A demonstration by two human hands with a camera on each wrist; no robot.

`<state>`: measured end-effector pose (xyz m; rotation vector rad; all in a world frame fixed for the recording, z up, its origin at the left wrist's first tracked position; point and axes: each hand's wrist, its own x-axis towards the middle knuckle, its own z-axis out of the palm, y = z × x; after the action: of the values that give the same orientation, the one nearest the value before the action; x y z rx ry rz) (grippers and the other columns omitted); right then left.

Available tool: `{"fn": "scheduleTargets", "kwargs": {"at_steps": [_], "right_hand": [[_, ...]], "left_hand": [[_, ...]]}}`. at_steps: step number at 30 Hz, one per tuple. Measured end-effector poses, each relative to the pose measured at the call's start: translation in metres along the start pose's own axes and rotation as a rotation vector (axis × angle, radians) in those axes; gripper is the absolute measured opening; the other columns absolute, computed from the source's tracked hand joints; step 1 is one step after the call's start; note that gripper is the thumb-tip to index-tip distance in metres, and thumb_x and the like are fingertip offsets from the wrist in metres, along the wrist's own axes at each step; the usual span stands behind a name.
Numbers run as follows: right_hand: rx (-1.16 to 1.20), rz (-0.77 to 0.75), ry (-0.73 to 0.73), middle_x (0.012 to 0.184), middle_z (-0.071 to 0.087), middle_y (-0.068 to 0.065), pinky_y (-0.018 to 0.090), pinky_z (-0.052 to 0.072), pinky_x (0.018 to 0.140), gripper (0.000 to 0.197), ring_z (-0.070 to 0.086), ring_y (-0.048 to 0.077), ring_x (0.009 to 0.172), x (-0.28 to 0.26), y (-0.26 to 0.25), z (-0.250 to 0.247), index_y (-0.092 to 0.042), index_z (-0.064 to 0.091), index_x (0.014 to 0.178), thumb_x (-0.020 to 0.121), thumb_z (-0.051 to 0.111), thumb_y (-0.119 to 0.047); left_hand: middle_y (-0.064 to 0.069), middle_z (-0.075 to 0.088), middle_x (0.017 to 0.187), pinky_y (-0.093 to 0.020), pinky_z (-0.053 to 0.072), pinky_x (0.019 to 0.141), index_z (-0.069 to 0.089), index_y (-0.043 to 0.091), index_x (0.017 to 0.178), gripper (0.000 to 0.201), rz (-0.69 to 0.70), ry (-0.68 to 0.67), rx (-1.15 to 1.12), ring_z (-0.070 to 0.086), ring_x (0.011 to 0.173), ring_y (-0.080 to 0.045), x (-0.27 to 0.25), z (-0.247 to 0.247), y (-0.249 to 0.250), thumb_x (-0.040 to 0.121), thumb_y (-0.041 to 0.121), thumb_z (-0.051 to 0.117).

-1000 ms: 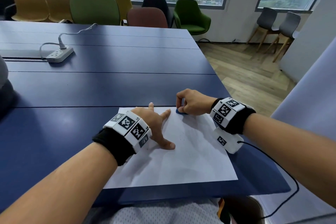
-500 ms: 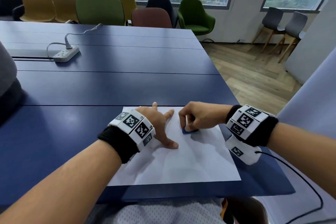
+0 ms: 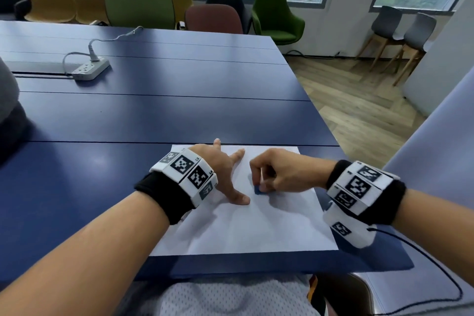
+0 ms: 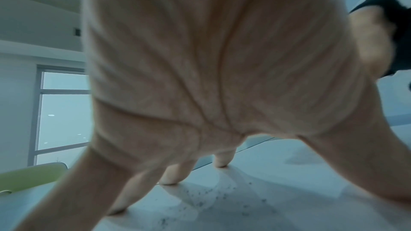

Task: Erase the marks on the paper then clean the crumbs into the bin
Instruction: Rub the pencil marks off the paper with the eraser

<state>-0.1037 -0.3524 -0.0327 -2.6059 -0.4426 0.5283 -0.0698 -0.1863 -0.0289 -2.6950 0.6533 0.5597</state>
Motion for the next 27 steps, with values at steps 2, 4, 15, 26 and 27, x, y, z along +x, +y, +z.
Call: {"fn": "scheduleTargets", "kwargs": {"at_steps": [2, 4, 15, 26, 27], "right_hand": [[-0.029, -0.016, -0.165, 0.068, 0.064, -0.001, 0.018, 0.044, 0.057, 0.009, 0.052, 0.004, 0.056, -0.01, -0.002, -0.003, -0.022, 0.066, 0.079, 0.082, 0.069, -0.014], [-0.053, -0.005, -0.131, 0.068, 0.064, -0.003, 0.02, 0.045, 0.059, 0.01, 0.053, 0.004, 0.056, -0.009, 0.0, -0.004, -0.023, 0.067, 0.078, 0.082, 0.069, -0.014], [-0.007, 0.055, 0.043, 0.066, 0.057, -0.007, 0.013, 0.038, 0.052, 0.004, 0.049, 0.004, 0.054, -0.024, 0.005, 0.006, -0.02, 0.065, 0.084, 0.086, 0.067, -0.017], [0.027, 0.055, 0.091, 0.058, 0.051, -0.009, 0.014, 0.038, 0.051, 0.01, 0.046, 0.002, 0.05, -0.029, 0.014, 0.007, -0.021, 0.062, 0.08, 0.085, 0.066, -0.013], [0.025, 0.033, 0.02, 0.058, 0.051, -0.008, 0.015, 0.039, 0.052, 0.009, 0.045, 0.003, 0.051, -0.032, 0.012, 0.007, -0.021, 0.063, 0.081, 0.085, 0.066, -0.013]], "left_hand": [[-0.012, -0.006, 0.163, -0.034, 0.041, 0.09, -0.013, 0.045, 0.151, 0.122, 0.002, -0.006, -0.01, 0.048, 0.13, -0.034, 0.001, 0.0, 0.0, 0.059, 0.093, 0.051], [-0.012, -0.007, 0.163, -0.035, 0.041, 0.094, -0.013, 0.045, 0.151, 0.122, 0.003, -0.005, -0.017, 0.048, 0.13, -0.035, 0.002, -0.001, 0.0, 0.059, 0.094, 0.051], [-0.011, -0.007, 0.163, -0.037, 0.042, 0.095, -0.013, 0.046, 0.15, 0.122, 0.0, -0.004, -0.025, 0.047, 0.132, -0.035, -0.001, -0.001, 0.0, 0.058, 0.094, 0.05], [-0.011, -0.006, 0.163, -0.037, 0.042, 0.093, -0.012, 0.045, 0.151, 0.121, -0.002, -0.004, -0.011, 0.047, 0.132, -0.035, -0.004, -0.003, 0.003, 0.06, 0.093, 0.05], [-0.011, -0.006, 0.163, -0.036, 0.041, 0.09, -0.012, 0.045, 0.151, 0.12, -0.003, -0.003, -0.005, 0.047, 0.131, -0.035, -0.004, -0.003, 0.002, 0.06, 0.093, 0.05]]}}
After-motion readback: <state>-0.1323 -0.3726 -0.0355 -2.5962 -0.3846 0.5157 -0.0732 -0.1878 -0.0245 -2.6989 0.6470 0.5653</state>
